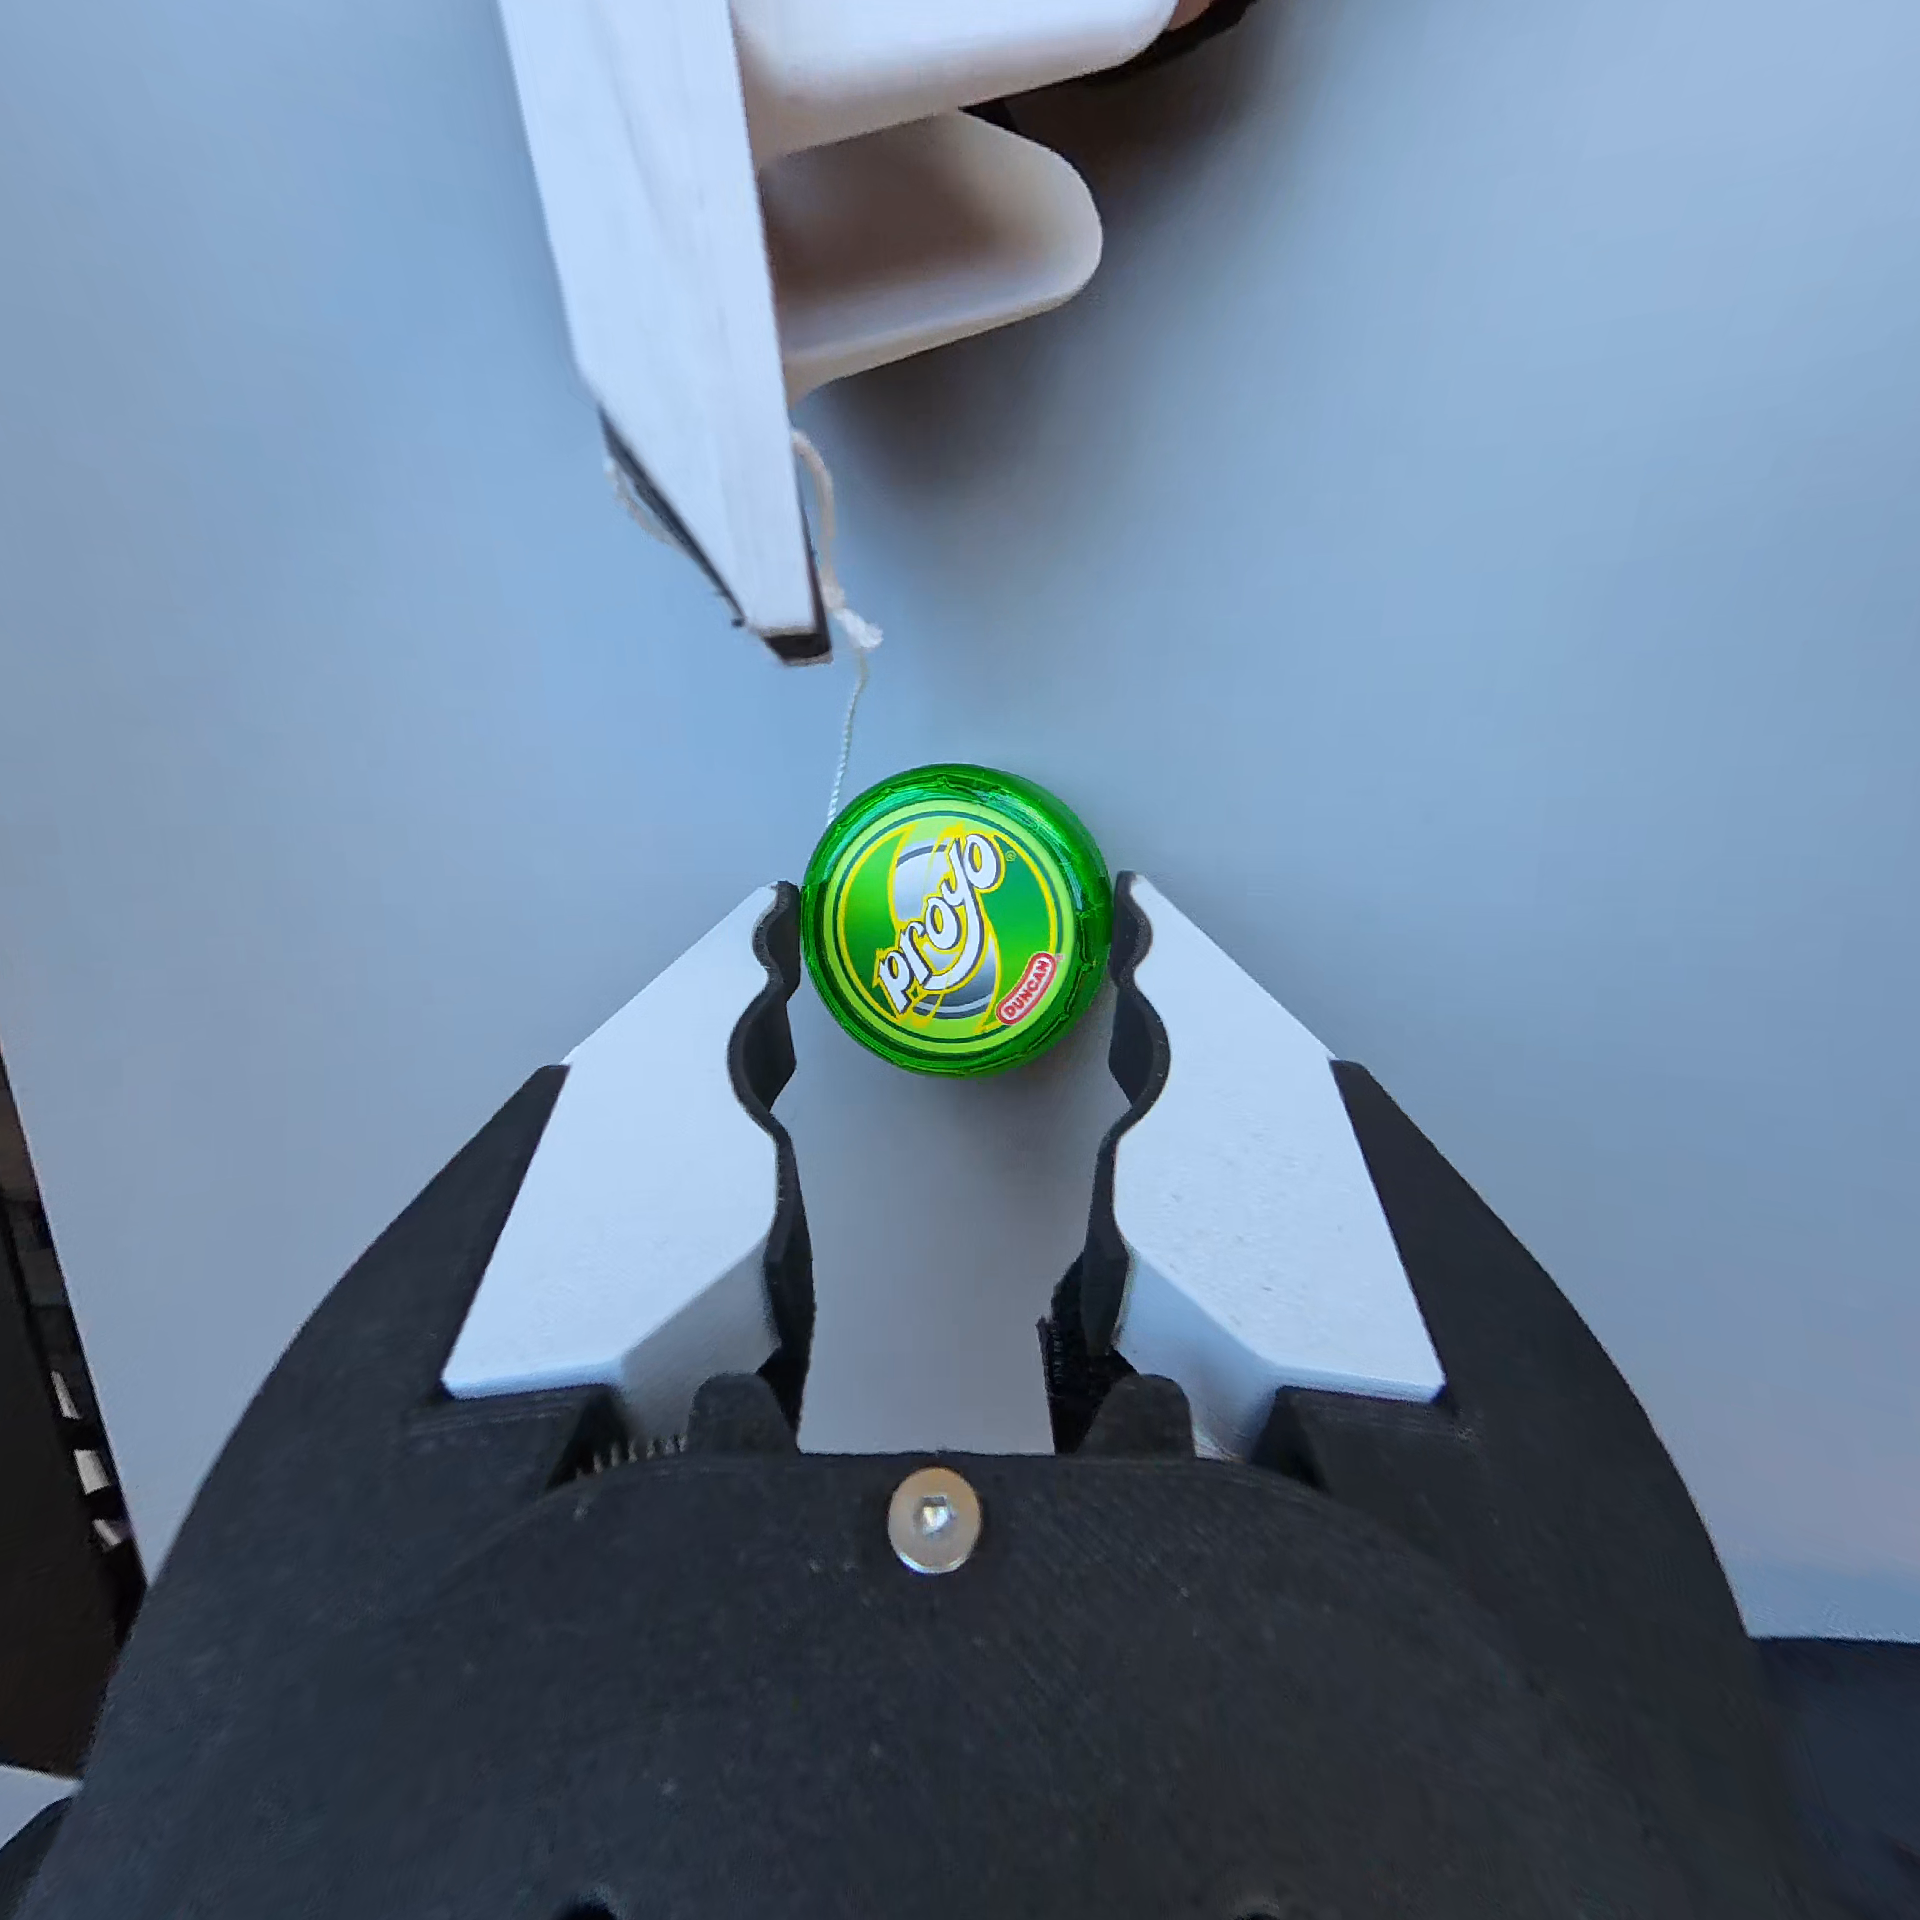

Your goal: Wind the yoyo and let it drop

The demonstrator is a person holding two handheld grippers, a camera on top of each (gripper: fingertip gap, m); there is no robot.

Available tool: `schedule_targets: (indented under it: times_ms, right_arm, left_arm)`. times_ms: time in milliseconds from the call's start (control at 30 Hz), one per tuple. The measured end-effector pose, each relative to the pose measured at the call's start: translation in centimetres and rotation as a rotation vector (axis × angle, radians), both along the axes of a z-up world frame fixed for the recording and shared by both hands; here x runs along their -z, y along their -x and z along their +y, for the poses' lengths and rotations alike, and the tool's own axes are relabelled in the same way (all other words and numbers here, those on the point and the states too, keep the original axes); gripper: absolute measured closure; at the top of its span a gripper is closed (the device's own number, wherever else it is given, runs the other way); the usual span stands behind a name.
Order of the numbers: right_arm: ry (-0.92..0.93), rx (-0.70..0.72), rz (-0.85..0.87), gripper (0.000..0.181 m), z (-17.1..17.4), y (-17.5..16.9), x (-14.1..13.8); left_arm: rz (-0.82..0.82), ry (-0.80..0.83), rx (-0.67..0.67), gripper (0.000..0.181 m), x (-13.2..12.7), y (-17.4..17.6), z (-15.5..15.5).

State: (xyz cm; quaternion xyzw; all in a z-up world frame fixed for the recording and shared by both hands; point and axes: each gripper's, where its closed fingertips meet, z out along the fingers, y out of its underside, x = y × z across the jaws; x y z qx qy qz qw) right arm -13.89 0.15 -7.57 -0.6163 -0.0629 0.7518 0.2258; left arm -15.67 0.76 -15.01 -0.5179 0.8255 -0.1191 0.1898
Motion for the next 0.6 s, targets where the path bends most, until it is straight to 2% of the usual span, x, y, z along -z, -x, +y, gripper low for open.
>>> schedule_targets:
  times_ms: [267,467,600]
  right_arm:
    - [0.002,-0.028,-0.032,0.181,-0.38,0.56,0.47]
    - [0.008,-0.031,-0.038,0.181,-0.37,0.62,0.66]
    - [0.026,-0.029,-0.036,0.181,-0.25,0.52,0.80]
  left_arm:
    - [-0.069,0.065,-0.228,0.122,-0.20,-0.47,0.39]
    - [-0.094,0.038,-0.276,0.122,-0.15,-0.50,0.09]
    - [-0.132,0.106,-0.333,0.122,-0.35,-0.47,0.06]
